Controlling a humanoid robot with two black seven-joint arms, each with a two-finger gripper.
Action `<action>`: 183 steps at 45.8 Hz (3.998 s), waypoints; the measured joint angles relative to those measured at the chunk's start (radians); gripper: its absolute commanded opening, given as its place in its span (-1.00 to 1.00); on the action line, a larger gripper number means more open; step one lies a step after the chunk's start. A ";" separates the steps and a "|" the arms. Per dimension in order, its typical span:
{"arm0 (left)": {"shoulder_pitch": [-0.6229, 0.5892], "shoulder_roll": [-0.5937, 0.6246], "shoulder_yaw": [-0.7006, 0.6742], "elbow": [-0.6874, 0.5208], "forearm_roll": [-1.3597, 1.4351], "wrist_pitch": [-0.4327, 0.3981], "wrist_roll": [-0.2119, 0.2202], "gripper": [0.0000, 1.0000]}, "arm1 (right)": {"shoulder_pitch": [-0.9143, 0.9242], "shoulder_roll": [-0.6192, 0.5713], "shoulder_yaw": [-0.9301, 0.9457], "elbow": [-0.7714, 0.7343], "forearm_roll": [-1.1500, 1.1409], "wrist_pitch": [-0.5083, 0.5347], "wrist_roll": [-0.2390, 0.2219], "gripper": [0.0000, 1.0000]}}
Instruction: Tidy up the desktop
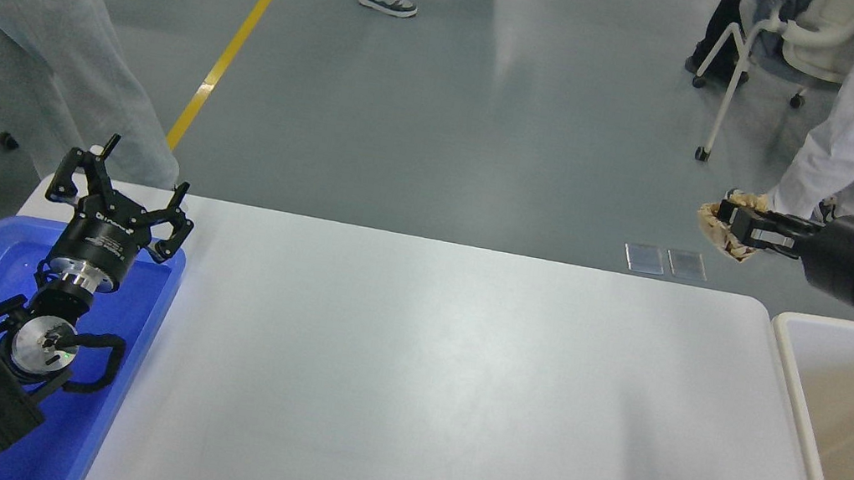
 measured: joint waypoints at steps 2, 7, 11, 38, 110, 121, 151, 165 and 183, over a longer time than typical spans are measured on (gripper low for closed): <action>0.000 0.000 0.000 -0.001 0.000 0.000 0.000 1.00 | -0.041 -0.025 0.041 -0.007 0.001 -0.008 0.000 -1.00; 0.000 0.000 0.000 0.000 0.000 0.000 0.000 1.00 | -0.140 -0.079 0.139 -0.027 0.003 -0.021 0.000 -1.00; 0.000 0.000 0.000 0.000 0.000 0.000 0.000 1.00 | -0.227 -0.112 0.227 -0.047 0.005 -0.029 0.000 -1.00; 0.000 0.000 0.001 0.000 0.000 -0.001 0.000 1.00 | -0.705 -0.080 0.668 -0.278 0.169 -0.069 0.026 -1.00; 0.000 -0.001 0.000 0.000 0.000 -0.002 -0.001 1.00 | -0.950 0.484 0.726 -1.177 0.633 -0.079 0.039 -1.00; 0.000 -0.001 0.000 0.000 0.000 -0.003 -0.001 1.00 | -0.969 0.490 0.725 -1.195 0.649 -0.080 0.037 -1.00; 0.000 0.000 0.000 0.000 0.000 -0.003 -0.001 1.00 | -0.992 0.491 0.722 -1.203 0.699 -0.075 0.033 0.98; 0.000 0.000 0.000 0.000 0.000 -0.003 -0.001 1.00 | -1.016 0.493 0.713 -1.203 0.706 -0.078 0.041 0.99; 0.000 0.000 0.000 0.000 0.000 -0.001 -0.001 1.00 | -1.017 0.488 0.714 -1.197 0.708 0.002 0.043 0.99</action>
